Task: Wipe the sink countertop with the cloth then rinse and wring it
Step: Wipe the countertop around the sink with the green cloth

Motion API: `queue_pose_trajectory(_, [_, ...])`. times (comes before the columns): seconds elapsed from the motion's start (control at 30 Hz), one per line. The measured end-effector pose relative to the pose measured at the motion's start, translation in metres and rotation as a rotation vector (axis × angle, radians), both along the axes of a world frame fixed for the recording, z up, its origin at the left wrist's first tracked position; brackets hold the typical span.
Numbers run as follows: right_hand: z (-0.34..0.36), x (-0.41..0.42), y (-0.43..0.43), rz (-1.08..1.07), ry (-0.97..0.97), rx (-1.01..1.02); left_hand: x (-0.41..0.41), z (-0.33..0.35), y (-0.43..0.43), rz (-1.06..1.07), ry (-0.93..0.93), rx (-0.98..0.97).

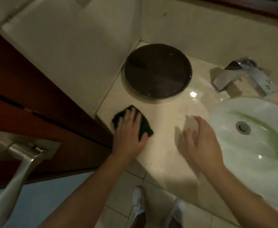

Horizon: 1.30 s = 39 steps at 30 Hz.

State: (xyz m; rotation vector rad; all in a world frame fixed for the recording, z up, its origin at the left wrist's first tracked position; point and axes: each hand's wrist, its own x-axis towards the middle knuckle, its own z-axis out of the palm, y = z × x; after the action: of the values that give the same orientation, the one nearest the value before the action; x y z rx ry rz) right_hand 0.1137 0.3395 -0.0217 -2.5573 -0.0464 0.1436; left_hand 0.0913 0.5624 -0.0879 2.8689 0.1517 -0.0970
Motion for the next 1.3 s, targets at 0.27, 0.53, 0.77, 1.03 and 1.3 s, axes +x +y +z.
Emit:
queue_pose_trajectory(0.27, [-0.067, -0.109, -0.148, -0.543, 0.076, -0.363, 0.026, -0.003, 0.032, 0.444, 0.023, 0.021])
queue_pose_trajectory(0.53, [-0.075, -0.110, -0.156, -0.513, 0.099, -0.443, 0.010, 0.006, -0.091, -0.025, 0.035, 0.030])
queue_pose_trajectory(0.77, [-0.078, -0.113, -0.160, -0.511, 0.109, -0.455, -0.030, 0.004, -0.213, -0.544, 0.036, -0.056])
queue_pose_trajectory(1.03, [-0.074, -0.109, -0.155, -0.497, 0.131, -0.469, -0.035, -0.005, -0.144, -0.372, 0.032, -0.025])
queue_pose_trajectory(1.3, [-0.071, -0.096, -0.145, -0.379, 0.132, -0.448, 0.050, 0.006, -0.130, -0.321, 0.087, 0.016])
